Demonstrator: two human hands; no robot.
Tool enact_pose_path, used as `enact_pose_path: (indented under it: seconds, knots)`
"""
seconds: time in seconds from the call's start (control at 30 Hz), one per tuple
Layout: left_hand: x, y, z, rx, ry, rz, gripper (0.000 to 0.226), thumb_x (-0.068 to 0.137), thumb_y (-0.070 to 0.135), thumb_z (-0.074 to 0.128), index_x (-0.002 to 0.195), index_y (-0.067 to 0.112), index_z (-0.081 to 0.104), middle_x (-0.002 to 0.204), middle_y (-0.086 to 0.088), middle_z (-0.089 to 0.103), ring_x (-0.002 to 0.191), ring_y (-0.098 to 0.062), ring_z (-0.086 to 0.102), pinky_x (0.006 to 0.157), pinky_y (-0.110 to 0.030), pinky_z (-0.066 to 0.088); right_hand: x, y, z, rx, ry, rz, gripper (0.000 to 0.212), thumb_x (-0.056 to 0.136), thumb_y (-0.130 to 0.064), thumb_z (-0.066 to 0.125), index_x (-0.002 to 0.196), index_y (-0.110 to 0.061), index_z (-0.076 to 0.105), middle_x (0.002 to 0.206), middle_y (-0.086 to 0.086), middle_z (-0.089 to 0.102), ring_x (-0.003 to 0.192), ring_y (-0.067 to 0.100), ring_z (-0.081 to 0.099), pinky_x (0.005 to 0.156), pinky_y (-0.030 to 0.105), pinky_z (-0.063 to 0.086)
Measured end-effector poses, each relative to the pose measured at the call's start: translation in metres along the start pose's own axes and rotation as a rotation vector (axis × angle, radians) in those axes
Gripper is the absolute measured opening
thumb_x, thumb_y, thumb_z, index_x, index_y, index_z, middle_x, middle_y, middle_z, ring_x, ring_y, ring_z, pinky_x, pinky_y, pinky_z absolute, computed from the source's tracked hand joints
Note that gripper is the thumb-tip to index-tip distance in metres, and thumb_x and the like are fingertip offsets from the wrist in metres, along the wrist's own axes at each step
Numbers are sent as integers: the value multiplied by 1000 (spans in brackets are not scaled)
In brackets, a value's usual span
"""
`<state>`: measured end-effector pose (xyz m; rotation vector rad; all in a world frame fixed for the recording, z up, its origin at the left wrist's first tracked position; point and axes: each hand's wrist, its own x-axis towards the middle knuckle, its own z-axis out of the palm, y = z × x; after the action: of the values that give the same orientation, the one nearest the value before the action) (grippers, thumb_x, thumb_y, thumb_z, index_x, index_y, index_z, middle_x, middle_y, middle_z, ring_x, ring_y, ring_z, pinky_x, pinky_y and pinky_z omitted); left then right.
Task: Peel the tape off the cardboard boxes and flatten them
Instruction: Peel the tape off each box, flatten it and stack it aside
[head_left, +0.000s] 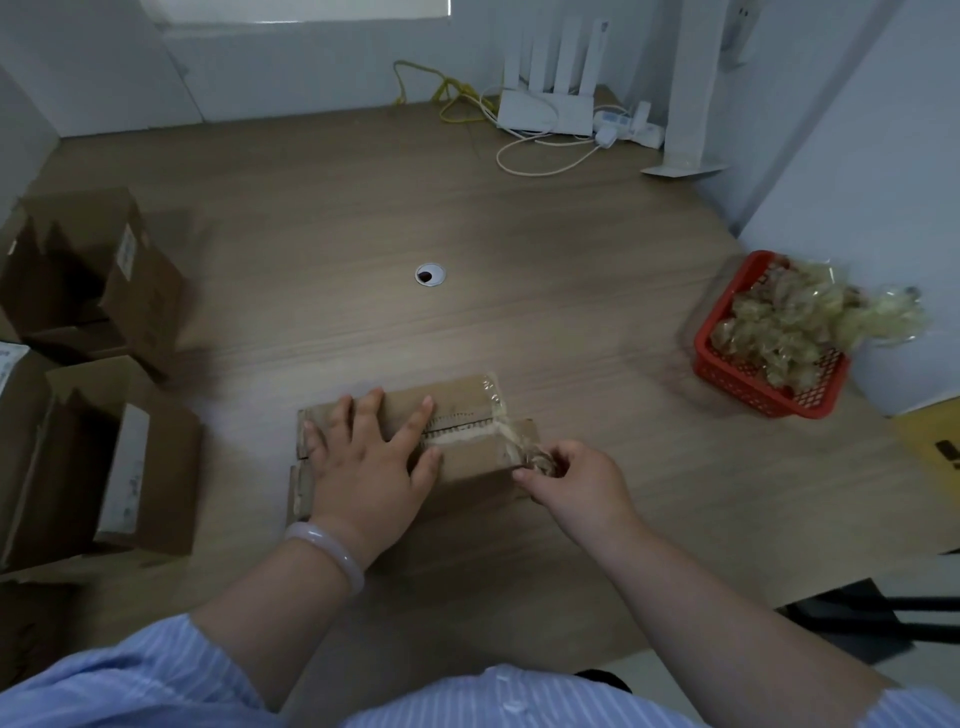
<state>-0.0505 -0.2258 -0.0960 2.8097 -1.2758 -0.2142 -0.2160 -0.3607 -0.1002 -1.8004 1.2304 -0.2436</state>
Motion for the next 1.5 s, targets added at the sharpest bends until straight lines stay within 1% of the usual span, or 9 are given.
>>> enact_pose_path:
  seconds: [0.1, 0.37, 0.57, 0.67, 0.87, 1.17, 1.27, 1.43, 1.5]
  knots:
    - [-2, -2, 1, -6, 19, 12, 69, 76, 70, 3, 142, 56, 18, 154, -3, 15, 143, -33, 5, 114, -59, 3, -5, 1, -2, -61, 16, -46, 17, 73, -26, 79, 82, -20, 65, 74, -7, 65, 73, 9, 60, 56, 7, 37]
    - [-2, -3, 4, 6, 44, 17, 68, 77, 70, 7, 141, 55, 25, 154, -6, 21, 142, -35, 10, 113, -60, 7, -5, -5, -8, -286, -35, -163, 16, 82, -29, 70, 80, -18, 60, 72, -2, 58, 72, 18, 55, 60, 24, 30]
    - [-2, -2, 7, 32, 69, 14, 66, 79, 69, 11, 140, 53, 30, 151, -6, 26, 141, -36, 15, 112, -62, 10, 4, -8, -11, -390, -141, -106, 21, 83, -33, 67, 90, -14, 66, 82, 5, 71, 82, 20, 67, 70, 27, 51]
    - [-1, -2, 7, 35, 81, 7, 66, 78, 69, 12, 140, 53, 31, 151, -7, 27, 140, -36, 16, 111, -62, 11, 10, -10, -13, -332, -239, -49, 17, 86, -28, 66, 91, -13, 64, 77, 5, 71, 71, 16, 70, 64, 25, 55]
    - [-3, -4, 7, 31, 91, 31, 64, 80, 68, 16, 139, 52, 33, 150, -8, 29, 140, -37, 18, 111, -63, 11, 15, -29, -38, 147, -400, 50, 15, 94, -6, 54, 80, -8, 54, 70, 9, 60, 64, 21, 63, 77, 50, 57]
    - [-4, -6, 10, 41, 125, 67, 58, 83, 66, 26, 136, 50, 40, 144, -10, 39, 136, -39, 28, 108, -66, 20, 39, -44, -31, 484, -130, 71, 7, 98, -9, 47, 102, -7, 53, 92, 7, 66, 70, 12, 68, 50, 25, 52]
    - [-4, -6, 10, 46, 140, 72, 57, 83, 65, 28, 135, 49, 43, 142, -11, 42, 134, -40, 32, 106, -67, 23, 44, -53, -35, 571, -83, 31, 6, 98, -5, 47, 99, -11, 45, 85, 11, 66, 64, 13, 67, 52, 27, 54]
    - [-3, -6, 10, 45, 150, 77, 56, 83, 65, 29, 134, 49, 44, 141, -11, 43, 133, -41, 34, 105, -67, 24, 51, -52, -37, 237, -16, -231, 34, 88, 6, 51, 96, -27, 56, 80, 10, 66, 61, 14, 64, 63, 34, 57]
    - [-3, -6, 10, 41, 158, 79, 55, 83, 64, 31, 134, 47, 45, 140, -12, 44, 132, -41, 35, 105, -67, 24, 56, -50, -32, 11, 46, -359, 41, 79, 10, 50, 89, -28, 64, 84, 3, 63, 73, 12, 60, 73, 22, 49]
